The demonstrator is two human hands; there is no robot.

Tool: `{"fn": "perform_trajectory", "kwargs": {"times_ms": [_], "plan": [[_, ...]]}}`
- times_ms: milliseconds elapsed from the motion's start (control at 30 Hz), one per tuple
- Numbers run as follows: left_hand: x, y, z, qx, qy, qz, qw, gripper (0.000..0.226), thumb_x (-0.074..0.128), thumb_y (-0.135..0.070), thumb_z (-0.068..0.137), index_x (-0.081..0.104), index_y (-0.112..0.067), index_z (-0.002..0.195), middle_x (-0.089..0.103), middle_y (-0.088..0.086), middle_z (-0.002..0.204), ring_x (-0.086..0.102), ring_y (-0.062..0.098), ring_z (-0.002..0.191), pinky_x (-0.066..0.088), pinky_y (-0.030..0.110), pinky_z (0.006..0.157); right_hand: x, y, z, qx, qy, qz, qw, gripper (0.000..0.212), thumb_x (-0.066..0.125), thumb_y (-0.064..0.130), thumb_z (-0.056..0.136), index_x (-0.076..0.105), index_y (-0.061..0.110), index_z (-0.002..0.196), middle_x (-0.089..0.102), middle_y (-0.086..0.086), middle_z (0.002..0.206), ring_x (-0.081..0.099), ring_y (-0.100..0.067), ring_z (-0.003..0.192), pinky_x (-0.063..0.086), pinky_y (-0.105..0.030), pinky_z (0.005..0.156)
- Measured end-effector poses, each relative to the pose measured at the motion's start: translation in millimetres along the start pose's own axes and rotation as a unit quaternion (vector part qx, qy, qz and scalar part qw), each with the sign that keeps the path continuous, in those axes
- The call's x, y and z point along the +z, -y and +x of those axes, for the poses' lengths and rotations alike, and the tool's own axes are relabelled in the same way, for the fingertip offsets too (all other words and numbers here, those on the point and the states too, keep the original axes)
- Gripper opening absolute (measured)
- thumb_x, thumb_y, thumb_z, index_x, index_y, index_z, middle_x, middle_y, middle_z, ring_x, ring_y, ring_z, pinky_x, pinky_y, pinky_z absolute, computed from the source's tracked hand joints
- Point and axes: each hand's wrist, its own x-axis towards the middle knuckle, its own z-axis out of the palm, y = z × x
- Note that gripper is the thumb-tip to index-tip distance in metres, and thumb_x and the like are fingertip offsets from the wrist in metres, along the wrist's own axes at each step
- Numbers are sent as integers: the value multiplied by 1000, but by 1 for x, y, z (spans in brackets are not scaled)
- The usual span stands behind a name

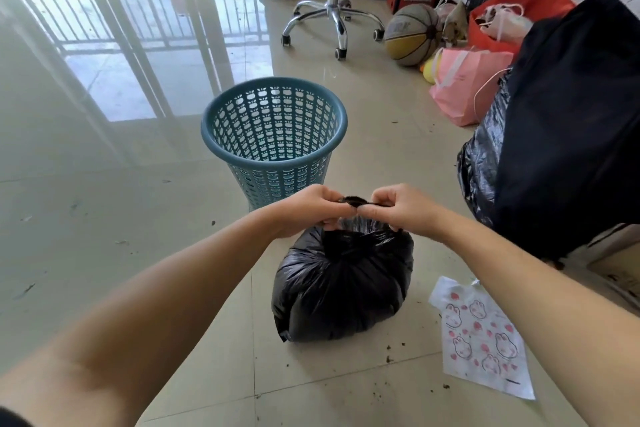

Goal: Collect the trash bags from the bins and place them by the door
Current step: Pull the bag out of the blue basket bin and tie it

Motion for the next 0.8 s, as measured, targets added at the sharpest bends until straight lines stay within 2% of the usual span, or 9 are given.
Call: {"fn": "perform_trajectory", "kwargs": {"times_ms": [100, 167, 267, 333, 433, 567, 700, 800], "plan": [[11, 20, 9, -20, 2, 219, 976, 29, 63, -35, 85, 57, -16, 65, 46, -4, 57, 40, 11, 52, 31, 21, 50, 26, -32, -1, -7, 21, -157, 987, 35, 62, 31, 88, 44, 22, 59, 41, 7, 54, 42, -16, 59, 26, -27, 55], [20, 32, 12, -13, 15, 286, 958, 28, 60, -34, 87, 57, -16, 66, 49, -5, 58, 44, 11, 54, 35, 21, 52, 40, -47, -3, -23, 49, -232, 971, 37, 57, 31, 90, 38, 28, 59, 43, 7, 57, 46, -19, 64, 29, -28, 59], [26, 45, 19, -9, 18, 314, 949, 30, 58, -31, 89, 52, -15, 64, 50, -2, 60, 46, 16, 62, 34, 27, 55, 47, -59, 1, -29, 60, -269, 961, 36, 54, 33, 92, 34, 29, 62, 48, 2, 62, 45, -20, 65, 33, -29, 60], [28, 54, 25, 0, 19, 326, 945, 29, 57, -31, 89, 52, -14, 67, 50, -2, 60, 46, 17, 63, 33, 30, 57, 49, -63, 4, -27, 62, -273, 960, 28, 53, 34, 92, 39, 26, 68, 48, 3, 62, 45, -20, 64, 33, -29, 60], [37, 70, 28, -4, 19, 315, 949, 24, 56, -30, 90, 53, -16, 70, 52, -3, 65, 49, 16, 67, 30, 28, 61, 56, -70, 0, -14, 67, -265, 962, 19, 52, 35, 92, 49, 23, 78, 62, -6, 74, 55, -26, 68, 36, -30, 59], [52, 85, 2, -38, 26, 277, 960, 13, 55, -26, 92, 60, -18, 82, 57, -4, 75, 54, 14, 73, 34, 27, 63, 74, -65, -22, 21, 84, -228, 970, 20, 52, 35, 92, 60, 17, 93, 67, -8, 87, 62, -27, 81, 34, -28, 61], [50, 51, -30, -66, 51, 298, 951, 17, 55, -24, 91, 51, -20, 75, 55, -3, 71, 54, 18, 70, 43, 34, 66, 65, -30, -51, 49, 124, -205, 970, 18, 50, 34, 94, 54, 18, 86, 67, -10, 87, 62, -30, 82, 37, -31, 60], [38, -1, -48, -71, 55, 298, 950, 22, 55, -23, 90, 48, -17, 70, 49, -6, 63, 48, 18, 65, 38, 30, 60, 31, 12, -69, 58, 122, -181, 974, 19, 52, 31, 93, 47, 21, 79, 66, -13, 82, 60, -32, 78, 38, -33, 60]]}}
